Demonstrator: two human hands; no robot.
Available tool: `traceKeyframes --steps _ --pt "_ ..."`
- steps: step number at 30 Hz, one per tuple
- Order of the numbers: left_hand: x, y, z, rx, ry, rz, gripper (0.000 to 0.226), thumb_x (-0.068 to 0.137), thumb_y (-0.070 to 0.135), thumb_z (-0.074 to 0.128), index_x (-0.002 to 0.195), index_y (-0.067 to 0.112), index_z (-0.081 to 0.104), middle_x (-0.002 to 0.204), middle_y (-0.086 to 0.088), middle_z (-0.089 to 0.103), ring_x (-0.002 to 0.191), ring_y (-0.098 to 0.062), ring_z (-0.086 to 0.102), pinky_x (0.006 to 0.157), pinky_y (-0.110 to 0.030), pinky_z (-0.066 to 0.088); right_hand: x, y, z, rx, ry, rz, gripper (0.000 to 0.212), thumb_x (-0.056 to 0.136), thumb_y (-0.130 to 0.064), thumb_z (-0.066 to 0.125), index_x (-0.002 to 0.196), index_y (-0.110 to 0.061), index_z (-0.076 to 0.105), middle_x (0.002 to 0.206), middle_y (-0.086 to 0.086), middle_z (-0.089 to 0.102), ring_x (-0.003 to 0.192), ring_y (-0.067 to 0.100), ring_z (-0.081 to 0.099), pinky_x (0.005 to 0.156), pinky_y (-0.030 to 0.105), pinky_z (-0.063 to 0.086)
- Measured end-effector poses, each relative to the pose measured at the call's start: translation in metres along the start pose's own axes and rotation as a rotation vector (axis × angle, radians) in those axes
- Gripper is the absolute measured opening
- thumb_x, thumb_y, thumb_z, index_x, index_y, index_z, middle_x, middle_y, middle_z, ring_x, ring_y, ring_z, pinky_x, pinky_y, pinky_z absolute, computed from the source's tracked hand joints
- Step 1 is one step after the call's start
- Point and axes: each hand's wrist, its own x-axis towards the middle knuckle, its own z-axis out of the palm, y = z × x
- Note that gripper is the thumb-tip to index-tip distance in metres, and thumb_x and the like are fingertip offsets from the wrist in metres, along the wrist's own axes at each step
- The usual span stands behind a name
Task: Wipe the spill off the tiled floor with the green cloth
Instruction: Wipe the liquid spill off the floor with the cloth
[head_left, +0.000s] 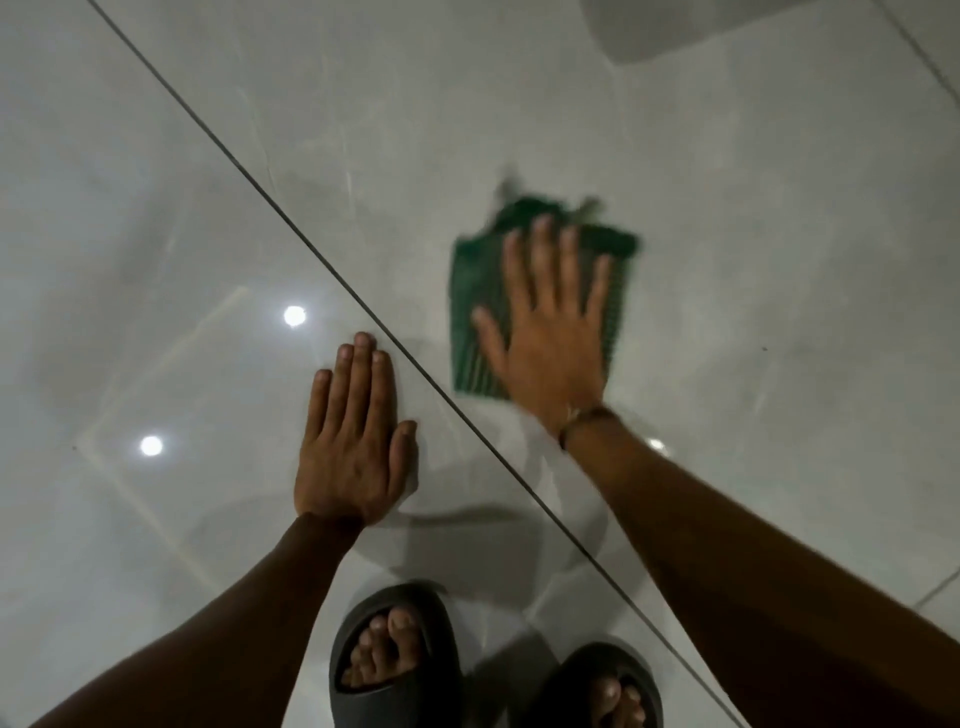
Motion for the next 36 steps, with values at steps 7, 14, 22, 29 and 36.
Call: traceKeyframes --steps 7,14,22,29,36 --pt "-0.001 -0.004 0.009 -0.019 -0.008 0.012 0.080 0.111 0.046 0.028 0.174 0.000 0.015 0.186 -0.022 0.007 0.175 -0.038 0.010 0.140 -0.062 0.019 -0.145 0.132 -0.013 -0.128 -0.167 -0.264 0.090 0.104 -0.076 0.036 0.176 -0.027 0.017 0.186 0.008 0.013 0.173 0.033 0.013 0.138 0.062 0.007" --pt "-0.002 -0.003 0.007 -0.008 0.021 0.017 0.080 0.109 0.042 0.031 0.173 -0.003 0.017 0.185 -0.024 0.010 0.174 -0.040 0.011 0.139 -0.063 0.020 0.024 0.095 -0.022 -0.022 0.024 0.574 0.087 0.108 -0.069 0.015 0.176 -0.014 0.013 0.184 0.020 0.012 0.171 0.043 0.011 0.134 0.072 0.015" --pt "0.001 0.004 -0.003 -0.016 0.003 -0.002 0.079 0.109 0.042 0.033 0.172 -0.004 0.020 0.184 -0.025 0.014 0.173 -0.041 0.014 0.139 -0.062 0.021 -0.059 0.027 -0.001 0.006 -0.106 -0.342 0.088 0.108 -0.074 0.033 0.176 -0.021 0.014 0.186 0.011 0.010 0.173 0.036 0.009 0.138 0.066 0.007" --pt "-0.012 0.000 0.004 -0.033 -0.006 0.014 0.080 0.110 0.044 0.031 0.174 0.000 0.015 0.186 -0.023 0.009 0.175 -0.037 0.008 0.142 -0.058 0.014 -0.131 0.168 -0.027 -0.100 -0.139 0.161 0.085 0.108 -0.075 0.020 0.176 -0.025 0.015 0.185 0.011 0.015 0.171 0.038 0.016 0.137 0.065 0.012" --pt "0.000 0.000 0.000 -0.017 -0.012 0.011 0.079 0.110 0.044 0.028 0.174 -0.002 0.015 0.186 -0.023 0.009 0.175 -0.038 0.007 0.142 -0.058 0.013 0.002 0.070 -0.019 -0.021 0.003 0.381 0.086 0.109 -0.071 0.016 0.175 -0.016 0.017 0.184 0.018 0.016 0.170 0.044 0.015 0.133 0.074 0.016"
